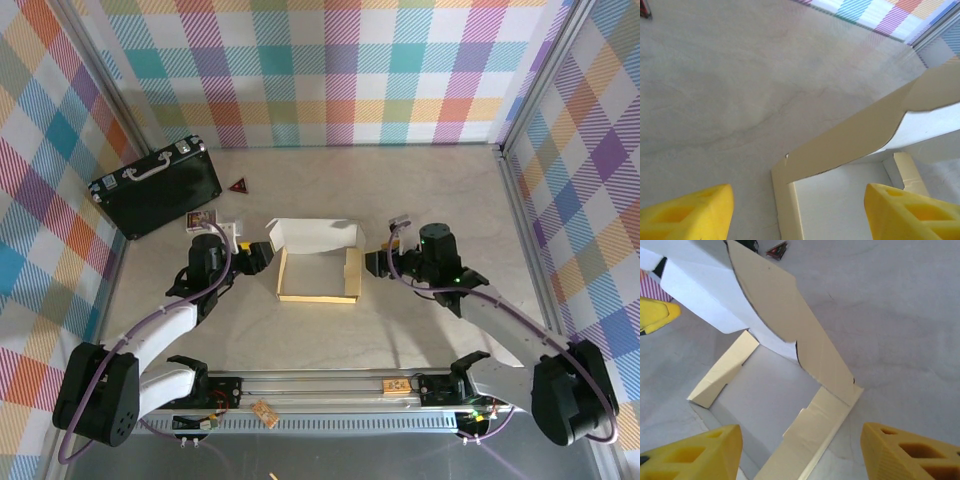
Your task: Fold the paper box
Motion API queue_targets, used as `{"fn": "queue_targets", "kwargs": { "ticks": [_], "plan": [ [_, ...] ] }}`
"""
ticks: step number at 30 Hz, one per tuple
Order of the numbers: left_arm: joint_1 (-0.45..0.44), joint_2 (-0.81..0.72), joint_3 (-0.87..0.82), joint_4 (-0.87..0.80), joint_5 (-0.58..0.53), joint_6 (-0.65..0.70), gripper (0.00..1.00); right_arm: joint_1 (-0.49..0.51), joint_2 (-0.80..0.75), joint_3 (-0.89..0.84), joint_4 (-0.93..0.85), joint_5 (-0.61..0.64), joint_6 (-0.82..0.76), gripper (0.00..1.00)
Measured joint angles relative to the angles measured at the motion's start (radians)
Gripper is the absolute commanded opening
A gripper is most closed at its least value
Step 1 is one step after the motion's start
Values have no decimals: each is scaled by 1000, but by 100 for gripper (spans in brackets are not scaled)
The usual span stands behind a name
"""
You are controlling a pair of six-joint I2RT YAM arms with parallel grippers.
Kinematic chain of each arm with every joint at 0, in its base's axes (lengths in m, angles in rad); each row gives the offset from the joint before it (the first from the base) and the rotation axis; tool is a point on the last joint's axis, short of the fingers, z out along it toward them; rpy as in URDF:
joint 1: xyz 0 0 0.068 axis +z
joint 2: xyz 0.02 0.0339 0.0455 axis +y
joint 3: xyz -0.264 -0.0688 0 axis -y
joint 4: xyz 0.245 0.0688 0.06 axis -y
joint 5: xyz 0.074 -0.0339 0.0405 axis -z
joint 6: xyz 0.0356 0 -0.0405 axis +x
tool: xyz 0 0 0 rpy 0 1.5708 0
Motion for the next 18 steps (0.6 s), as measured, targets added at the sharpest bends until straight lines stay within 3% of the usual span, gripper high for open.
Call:
{"fn": "queue_targets", "kwargs": {
  "ticks": [4,7,13,15,18],
  "plan": [
    [0,11,-6,-1,0,0,70,11,128,9,91,1,-90,52],
    [0,11,-6,-1,0,-5,69,26,187,48,100,23,-154,32],
    [-28,17,-29,2,-16,-47,69,87,261,134,140,121,-242,17],
    [-42,26,-50,12,-24,-64,68,106,287,143,159,159,-253,6],
    [-71,87,-69,21,-35,-87,66,139,324,158,200,224,-266,1]
  ]
}}
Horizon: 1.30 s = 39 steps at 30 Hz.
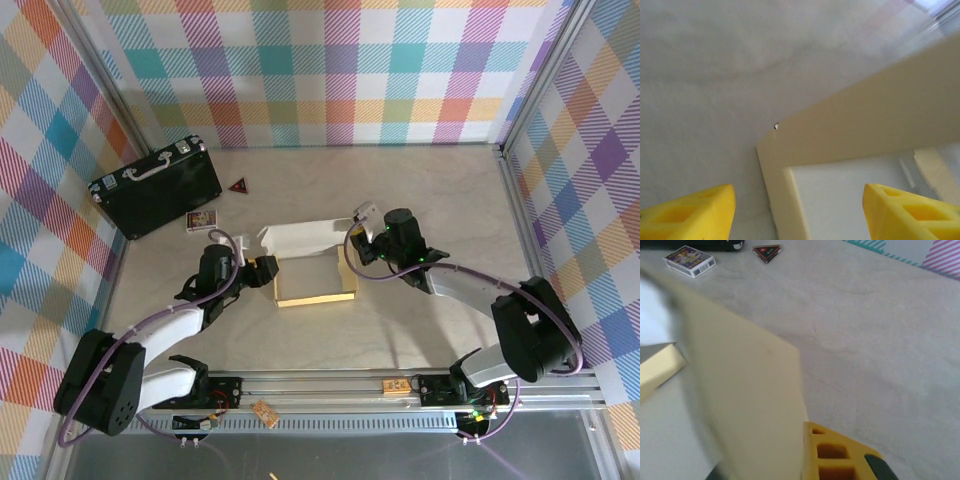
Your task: Fold the paper box
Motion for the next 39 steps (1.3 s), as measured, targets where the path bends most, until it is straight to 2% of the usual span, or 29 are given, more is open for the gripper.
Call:
{"fn": "queue_targets", "kwargs": {
  "ticks": [7,17,25,35,39],
  "plan": [
    [-37,182,0,64,-8,-32,54,78,45,50,-3,129,-2,0],
    [-73,242,34,80,-56,-51,38,155,65,128,-126,332,165,0],
    [-73,301,85,79,-78,-52,38,224,125,249,-262,525,321,0],
    [-74,316,100,80,-79,-51,38,278,140,242,-296,663,529,0],
    [-75,315,101,80,-79,-51,38,332,159,242,-313,771,628,0]
  ]
}}
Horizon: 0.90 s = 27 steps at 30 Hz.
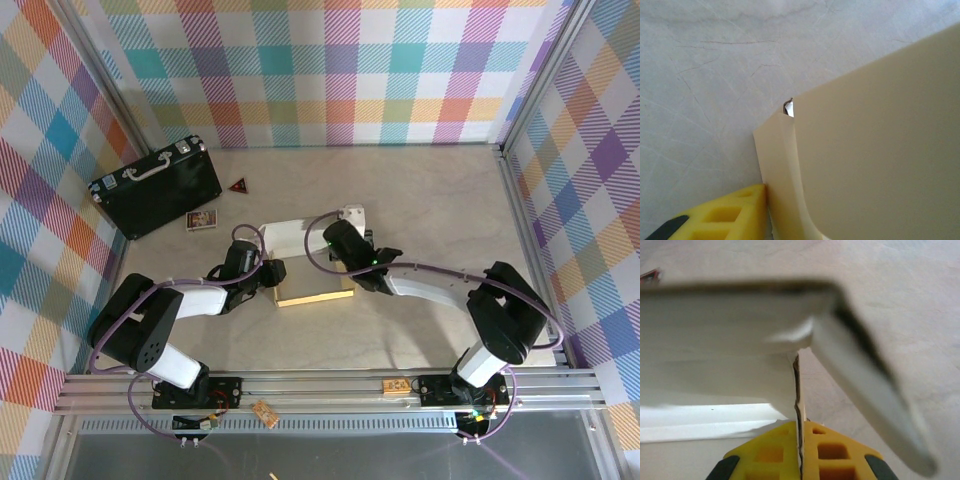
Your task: Fold the paper box
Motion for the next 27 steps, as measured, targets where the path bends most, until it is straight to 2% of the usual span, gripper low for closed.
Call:
{"fn": "queue_targets", "kwargs": {
  "ticks": [5,8,14,18,22,25,27],
  "plan": [
    [-4,-32,0,-27,0,0,40,72,25,-23,-40,127,111,0],
    [-8,-76,0,-54,1,3,45,90,20,-60,-31,158,142,0],
    [-19,-233,1,-125,17,26,76,108,-5,-122,-29,171,146,0],
    [-23,-439,-3,-249,3,45,88,108,-5,-122,-35,175,138,0],
    [-23,-717,-15,-417,-77,63,97,106,-5,-121,-37,177,130,0],
    [-20,-902,-17,-529,-182,87,98,98,-5,-116,-40,165,122,0],
    [-10,-963,-22,-545,-227,109,99,89,-5,-109,-44,153,113,0]
  ]
}}
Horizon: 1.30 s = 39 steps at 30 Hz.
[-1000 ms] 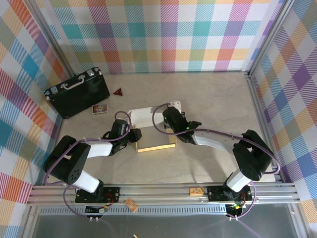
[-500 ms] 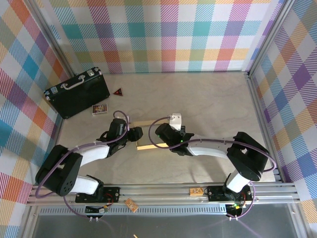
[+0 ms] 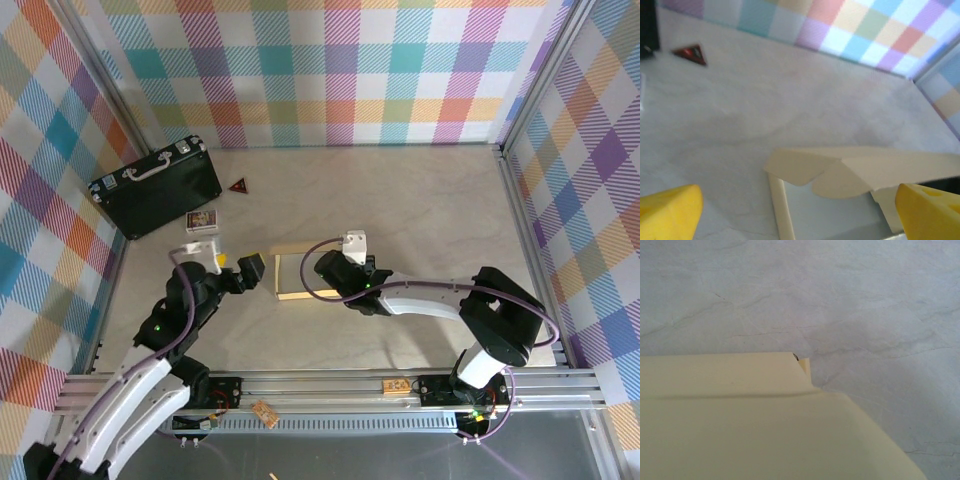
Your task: Fold the paper box
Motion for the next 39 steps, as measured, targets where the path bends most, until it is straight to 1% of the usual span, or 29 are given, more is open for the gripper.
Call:
{"fn": "queue_targets", "kwargs": {
  "ticks": [1,3,5,6,7,10,11,14,17,19,20,21,23,26,31,34,39],
  "plan": [
    [10,8,-3,8,-10,16,100,-5,0,6,-5,-10,-5,0],
    [34,79,-12,24,0,49,99,-16,0,17,-11,-31,-13,0],
    [54,198,-12,38,35,87,99,-32,0,30,-20,-59,-17,0],
    [59,252,-12,41,52,102,96,-39,0,35,-22,-73,-19,0],
    [61,298,-13,42,77,122,95,-50,0,40,-23,-89,-22,0],
    [63,336,-13,53,140,184,95,-76,-1,52,-26,-132,-31,0],
    [63,337,-13,62,149,201,93,-83,-3,53,-24,-144,-35,0],
    [67,354,-11,105,183,262,83,-107,-11,53,-20,-188,-51,0],
    [67,437,-1,175,218,307,72,-127,-12,58,-17,-224,-67,0],
    [67,503,16,211,230,330,60,-136,-12,63,-16,-244,-73,0],
    [67,528,20,234,234,338,57,-140,-12,63,-15,-253,-77,0],
    [67,544,22,250,237,347,52,-141,-12,63,-14,-259,-80,0],
    [67,568,26,281,245,352,38,-143,-12,64,-12,-269,-84,0],
    [66,584,34,314,259,349,22,-145,-12,64,-6,-277,-87,0],
    [52,587,38,338,264,317,14,-134,-14,45,24,-264,-87,0],
    [24,589,48,337,249,294,10,-114,-23,35,28,-239,-87,0],
    [-13,596,85,325,194,224,9,-95,-29,24,27,-205,-82,0]
  ]
}}
